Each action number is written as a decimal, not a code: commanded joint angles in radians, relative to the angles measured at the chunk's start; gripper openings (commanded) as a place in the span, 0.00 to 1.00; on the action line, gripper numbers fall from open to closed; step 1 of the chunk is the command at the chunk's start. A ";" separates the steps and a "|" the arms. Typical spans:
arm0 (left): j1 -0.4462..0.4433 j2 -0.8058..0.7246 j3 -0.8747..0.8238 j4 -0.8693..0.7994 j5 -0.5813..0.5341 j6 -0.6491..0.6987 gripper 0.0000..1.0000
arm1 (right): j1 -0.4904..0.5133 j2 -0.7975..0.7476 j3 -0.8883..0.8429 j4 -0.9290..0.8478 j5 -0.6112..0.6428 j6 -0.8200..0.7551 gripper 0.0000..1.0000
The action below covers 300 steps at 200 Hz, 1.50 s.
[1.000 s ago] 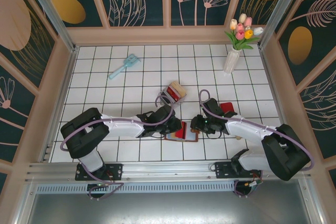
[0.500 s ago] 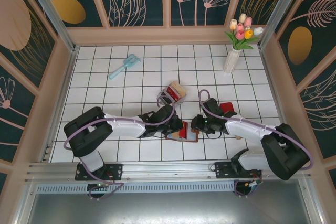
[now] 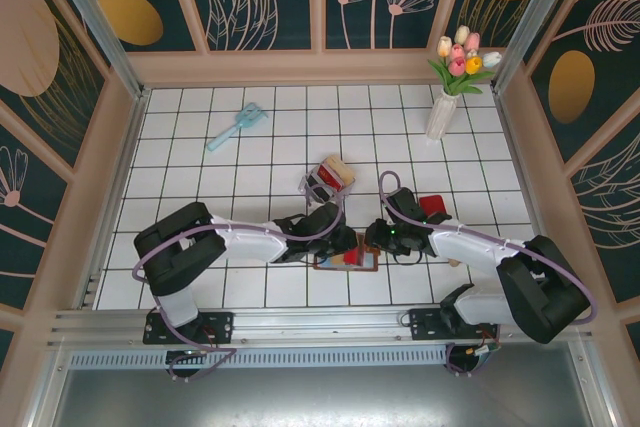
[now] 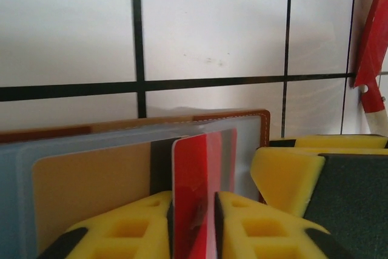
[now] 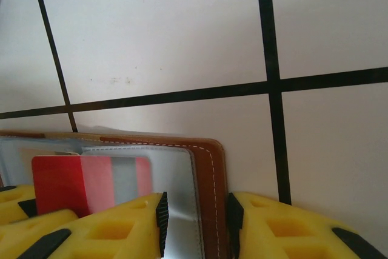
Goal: Put the credit cards into the card holder
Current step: Insert the credit card into the card slot.
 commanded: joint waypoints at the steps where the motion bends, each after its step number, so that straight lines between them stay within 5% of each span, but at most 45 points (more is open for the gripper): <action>1: -0.026 0.037 0.035 -0.125 -0.017 0.038 0.29 | 0.011 0.024 -0.034 0.046 -0.046 0.021 0.35; 79: -0.039 0.012 0.116 -0.328 -0.113 0.129 0.35 | 0.011 0.030 -0.032 0.045 -0.032 0.018 0.36; 117: -0.040 0.025 0.121 -0.310 -0.094 0.133 0.25 | 0.012 0.029 -0.035 0.048 -0.032 0.020 0.36; 170: -0.057 0.076 0.178 -0.256 0.001 0.171 0.27 | 0.012 0.031 -0.038 0.067 -0.047 0.027 0.36; 235: -0.057 -0.006 0.135 -0.280 -0.124 0.131 0.32 | 0.014 0.032 -0.022 0.038 0.009 0.043 0.36; 300: -0.056 0.002 0.122 -0.247 -0.101 0.115 0.33 | 0.014 0.010 -0.035 0.025 0.040 0.043 0.40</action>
